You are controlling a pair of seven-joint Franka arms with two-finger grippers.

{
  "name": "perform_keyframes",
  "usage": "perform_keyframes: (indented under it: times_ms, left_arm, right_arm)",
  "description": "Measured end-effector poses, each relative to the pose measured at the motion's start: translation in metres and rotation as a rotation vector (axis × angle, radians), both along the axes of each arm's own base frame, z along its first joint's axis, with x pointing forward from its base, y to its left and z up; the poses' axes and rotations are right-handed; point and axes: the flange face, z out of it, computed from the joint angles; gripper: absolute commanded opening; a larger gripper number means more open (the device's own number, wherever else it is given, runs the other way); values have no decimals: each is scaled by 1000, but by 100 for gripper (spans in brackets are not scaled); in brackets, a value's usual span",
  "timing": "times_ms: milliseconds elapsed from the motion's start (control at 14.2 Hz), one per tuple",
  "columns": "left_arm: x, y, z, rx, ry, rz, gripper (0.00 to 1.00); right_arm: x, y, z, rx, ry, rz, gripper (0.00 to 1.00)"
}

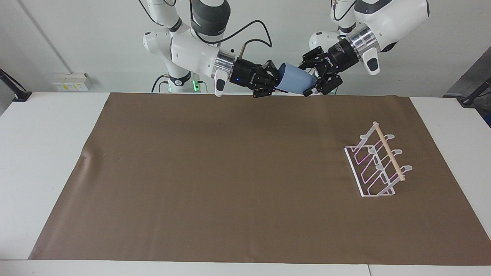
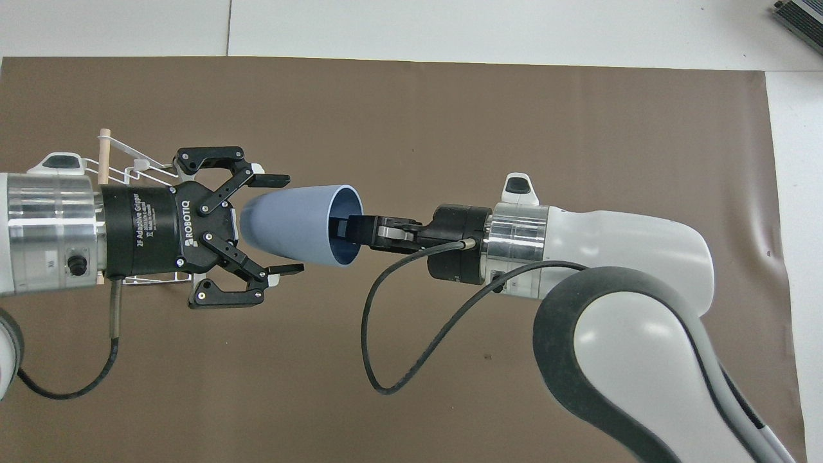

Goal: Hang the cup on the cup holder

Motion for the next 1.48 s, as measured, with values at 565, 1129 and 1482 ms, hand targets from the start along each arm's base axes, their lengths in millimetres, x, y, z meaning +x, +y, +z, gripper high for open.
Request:
perform_keyframes:
  times_ms: [565,1129,1482]
  left_arm:
    - [-1,2,-1,9,-21,-29,0]
    - [1,14,-5,68,-21,-33,0]
    - [4,31,-12,190,-52,-56,0]
  right_arm:
    - [0,-1,-1,0,2,2,0]
    - [3,-4,1,19,132,-80,86]
    - [0,1,1,10,130,-133,98]
